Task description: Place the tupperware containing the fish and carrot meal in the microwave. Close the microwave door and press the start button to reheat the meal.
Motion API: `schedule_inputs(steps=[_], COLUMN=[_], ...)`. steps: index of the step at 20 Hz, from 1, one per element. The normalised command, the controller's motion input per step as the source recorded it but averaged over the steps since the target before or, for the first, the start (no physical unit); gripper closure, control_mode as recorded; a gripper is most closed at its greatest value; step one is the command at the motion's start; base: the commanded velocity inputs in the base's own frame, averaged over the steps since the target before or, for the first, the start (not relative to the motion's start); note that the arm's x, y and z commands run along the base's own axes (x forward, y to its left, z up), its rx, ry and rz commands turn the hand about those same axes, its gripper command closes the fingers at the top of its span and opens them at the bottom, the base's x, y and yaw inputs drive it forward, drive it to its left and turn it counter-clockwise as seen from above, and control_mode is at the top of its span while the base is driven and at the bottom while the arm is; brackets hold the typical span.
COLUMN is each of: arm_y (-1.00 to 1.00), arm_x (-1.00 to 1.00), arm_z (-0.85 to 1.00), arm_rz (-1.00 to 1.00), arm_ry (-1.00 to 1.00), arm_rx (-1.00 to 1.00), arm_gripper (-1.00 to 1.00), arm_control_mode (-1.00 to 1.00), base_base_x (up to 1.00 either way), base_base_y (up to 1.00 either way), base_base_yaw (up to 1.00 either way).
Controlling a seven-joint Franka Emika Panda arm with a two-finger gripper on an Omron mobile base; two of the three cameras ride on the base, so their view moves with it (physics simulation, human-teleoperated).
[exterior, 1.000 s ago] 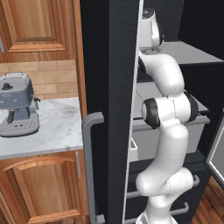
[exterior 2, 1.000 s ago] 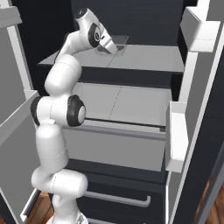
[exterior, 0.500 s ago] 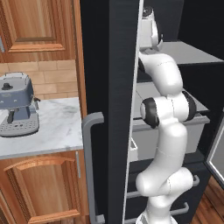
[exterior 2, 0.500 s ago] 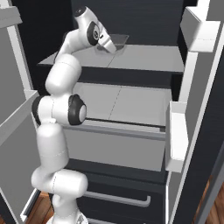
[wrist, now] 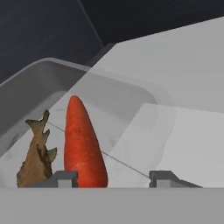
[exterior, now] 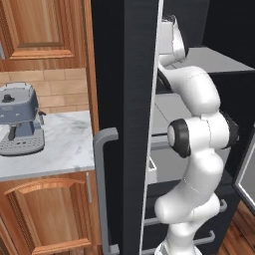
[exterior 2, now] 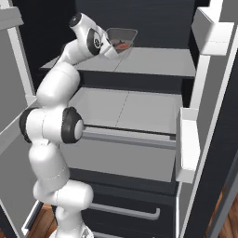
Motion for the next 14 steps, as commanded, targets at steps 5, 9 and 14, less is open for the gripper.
schedule_inputs(steps=[5,9,14], arm_y=[0.00,-0.08,-0.13], arm_x=[-0.97,-1.00,-1.00], arm_z=[0.34,0.30,0.01], arm_rz=[0.00,0.00,0.04], arm_ry=[0.02,0.02,0.10], arm_rx=[0.00,0.05,0.02], arm_gripper=[1.00,1.00,1.00], arm_control_mode=[-1.00,-1.00,-1.00], base_base_x=[0.00,0.00,0.00], base_base_y=[0.00,0.00,0.00], base_base_yaw=[0.00,0.00,0.00])
